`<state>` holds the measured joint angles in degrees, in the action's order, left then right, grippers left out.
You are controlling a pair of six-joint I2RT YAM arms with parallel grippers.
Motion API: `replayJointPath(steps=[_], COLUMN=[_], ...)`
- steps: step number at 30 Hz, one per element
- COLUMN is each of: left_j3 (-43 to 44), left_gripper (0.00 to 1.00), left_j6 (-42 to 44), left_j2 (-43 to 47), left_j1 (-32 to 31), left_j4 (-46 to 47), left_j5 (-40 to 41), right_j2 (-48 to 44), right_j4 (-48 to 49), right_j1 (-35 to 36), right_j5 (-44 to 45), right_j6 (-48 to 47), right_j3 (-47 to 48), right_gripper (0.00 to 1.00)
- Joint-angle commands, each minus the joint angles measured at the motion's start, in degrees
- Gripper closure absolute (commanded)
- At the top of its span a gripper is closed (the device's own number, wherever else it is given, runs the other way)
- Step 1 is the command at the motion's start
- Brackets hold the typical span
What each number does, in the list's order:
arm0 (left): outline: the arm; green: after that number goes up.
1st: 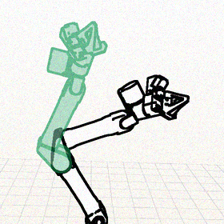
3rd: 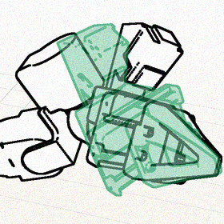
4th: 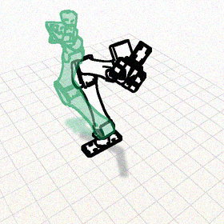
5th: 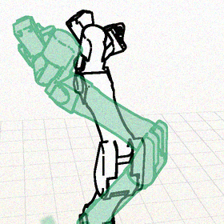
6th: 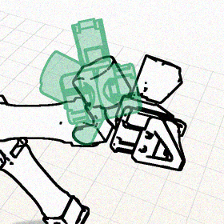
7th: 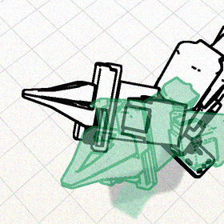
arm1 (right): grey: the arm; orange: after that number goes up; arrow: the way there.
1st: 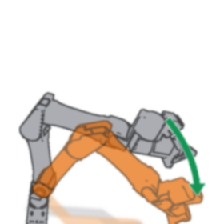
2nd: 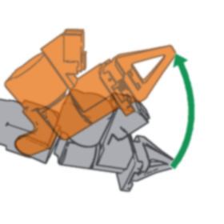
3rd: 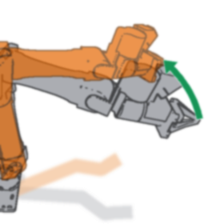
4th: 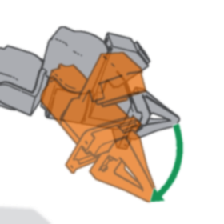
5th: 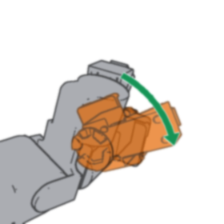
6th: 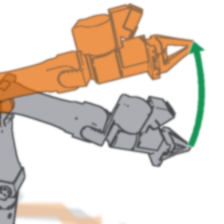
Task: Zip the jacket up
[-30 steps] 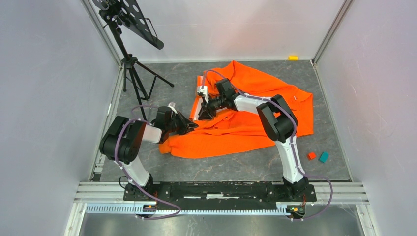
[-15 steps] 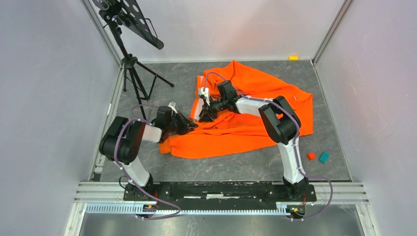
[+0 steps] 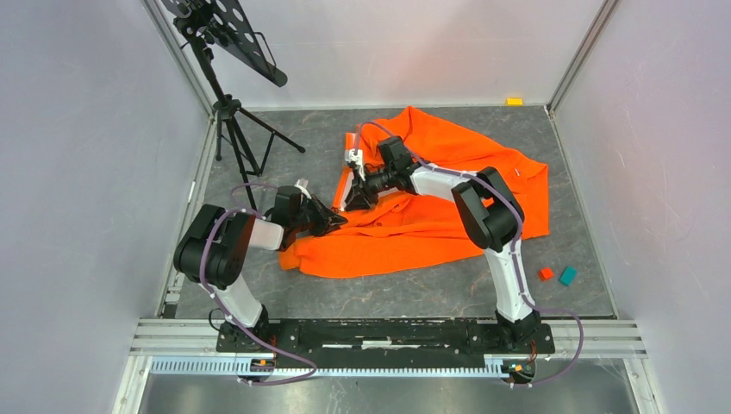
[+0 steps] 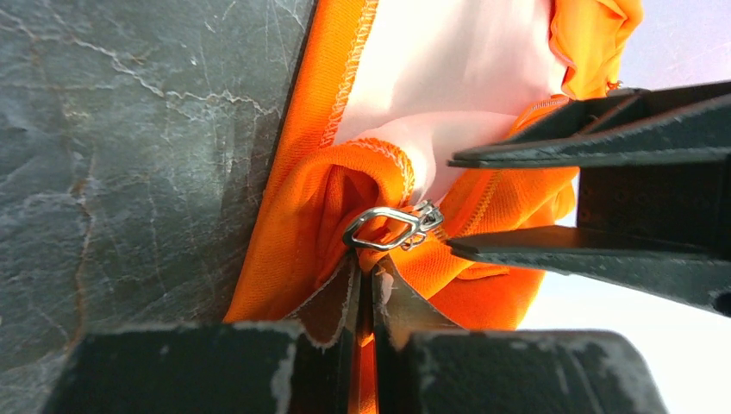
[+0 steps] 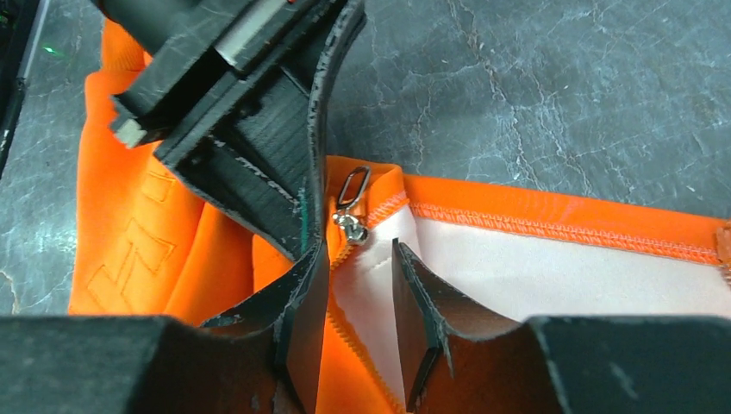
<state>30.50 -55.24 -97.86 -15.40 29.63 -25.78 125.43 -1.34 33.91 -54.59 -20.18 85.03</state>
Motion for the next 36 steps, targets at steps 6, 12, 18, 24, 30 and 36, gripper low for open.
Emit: replayJointPath(steps=[6, 12, 18, 24, 30, 36], left_j3=[-0.89, -0.79, -0.36, -0.37, -2.09, -5.30], left_gripper=[0.98, 0.98, 0.98, 0.97, 0.77, 0.51], left_j6=[3.86, 3.99, 4.18, 4.35, 0.95, -3.89], left_j2=[0.09, 0.38, -0.19, 1.20, 4.60, 9.62], left_j1=[-0.07, 0.02, 0.43, 0.54, 2.84, 7.40], left_j4=[-6.34, -6.82, -7.30, -7.74, -5.99, 1.28], left_j5=[2.20, 2.46, 2.51, 2.24, -1.25, -8.20], right_j2=[3.77, 1.15, 0.31, 1.42, -4.12, -13.46], right_j4=[-3.67, -0.71, 5.59, 7.58, 10.71, 22.14], right_j1=[0.80, 0.63, 0.43, 0.55, 0.45, 0.54], right_j5=[-2.03, -1.11, -0.65, 2.25, 8.78, 9.41], right_j6=[-1.28, 1.70, 8.89, 10.67, 16.03, 26.73], right_j3=[3.11, -1.01, -4.03, -2.99, -7.38, -18.06], right_gripper=[0.63, 0.58, 0.54, 0.80, 0.99, 1.00])
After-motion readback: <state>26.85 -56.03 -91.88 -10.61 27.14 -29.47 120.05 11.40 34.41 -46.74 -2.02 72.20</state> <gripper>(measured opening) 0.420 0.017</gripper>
